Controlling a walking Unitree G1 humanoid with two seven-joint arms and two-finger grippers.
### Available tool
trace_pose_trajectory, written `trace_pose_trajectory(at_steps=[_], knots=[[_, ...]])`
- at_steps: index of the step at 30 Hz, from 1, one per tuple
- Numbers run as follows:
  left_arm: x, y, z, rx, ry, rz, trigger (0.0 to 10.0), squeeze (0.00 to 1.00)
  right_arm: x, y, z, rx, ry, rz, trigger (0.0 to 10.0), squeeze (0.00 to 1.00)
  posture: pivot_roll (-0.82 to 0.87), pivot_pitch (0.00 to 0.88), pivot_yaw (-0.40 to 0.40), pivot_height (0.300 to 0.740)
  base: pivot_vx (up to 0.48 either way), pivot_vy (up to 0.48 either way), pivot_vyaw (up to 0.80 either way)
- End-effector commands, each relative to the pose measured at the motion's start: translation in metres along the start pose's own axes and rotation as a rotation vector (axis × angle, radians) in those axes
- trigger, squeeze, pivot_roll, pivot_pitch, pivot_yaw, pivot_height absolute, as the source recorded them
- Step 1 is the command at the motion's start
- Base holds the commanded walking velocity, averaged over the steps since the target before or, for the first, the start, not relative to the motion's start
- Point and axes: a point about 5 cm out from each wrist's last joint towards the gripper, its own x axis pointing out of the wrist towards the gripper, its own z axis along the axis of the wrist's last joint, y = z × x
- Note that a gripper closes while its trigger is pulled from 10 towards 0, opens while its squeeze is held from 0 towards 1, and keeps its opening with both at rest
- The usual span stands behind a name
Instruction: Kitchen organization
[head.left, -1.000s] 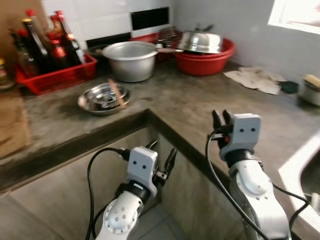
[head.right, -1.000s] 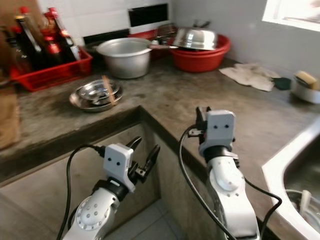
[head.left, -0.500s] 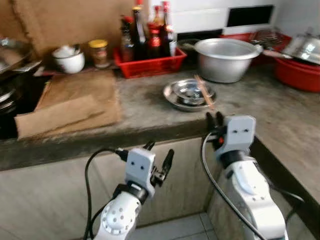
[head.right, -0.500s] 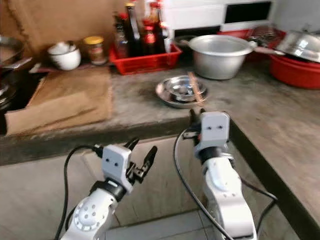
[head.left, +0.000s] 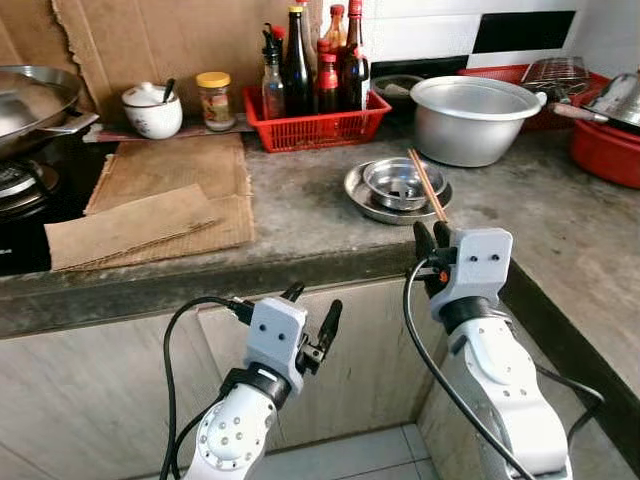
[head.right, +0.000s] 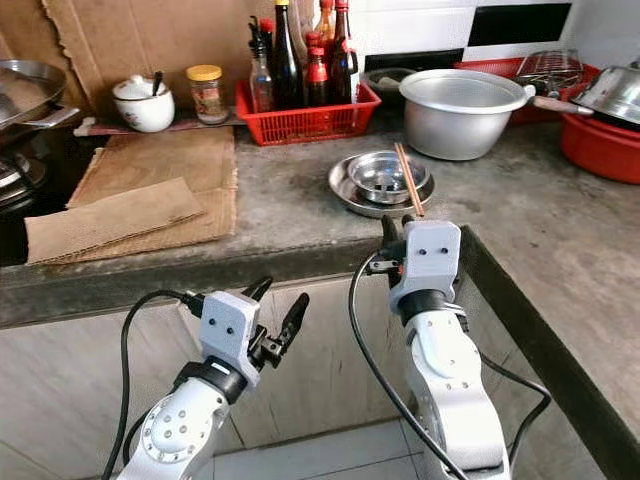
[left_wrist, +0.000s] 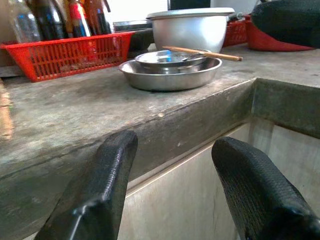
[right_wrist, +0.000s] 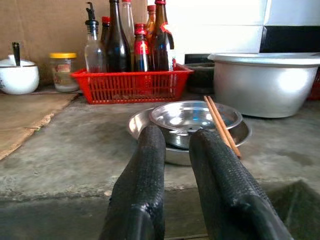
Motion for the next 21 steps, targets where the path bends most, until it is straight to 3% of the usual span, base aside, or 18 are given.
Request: trace_pose_trajectory(at_steps=[1,11,19,20,21], knots=[[0.0,-0.002,0.003,0.0,-0.009,-0.002,10.0,0.0,0.002,-0.002,0.001,0.002,0.005,-0.002,10.0,0.0,0.17,0.059,-0.036,0.74,0.337,-0.337,0.0],[0.0,0.001,0.003,-0.014,-0.007,0.033,10.0,0.0,0.005,-0.002,0.002,0.0,0.0,0.003,10.0,0.0,0.17,0.072,-0.041,0.74,0.065,0.0,0.0],[-0.001,0.0,0.003,-0.02,-0.003,0.041,10.0,0.0,0.017,0.0,0.008,0.0,-0.03,0.027,10.0,0.0,0.17,0.085,-0.047,0.74,0.0,0.0,0.0],[-0.001,0.0,0.003,-0.022,-0.004,0.039,10.0,0.0,0.018,0.0,0.009,-0.003,-0.035,0.028,10.0,0.82,0.17,0.085,-0.047,0.74,0.0,0.0,0.0],[-0.001,-0.001,0.003,-0.023,-0.004,0.038,10.0,0.0,0.019,0.0,0.009,-0.005,-0.037,0.028,10.0,0.82,0.17,0.085,-0.047,0.74,0.0,0.0,0.0]])
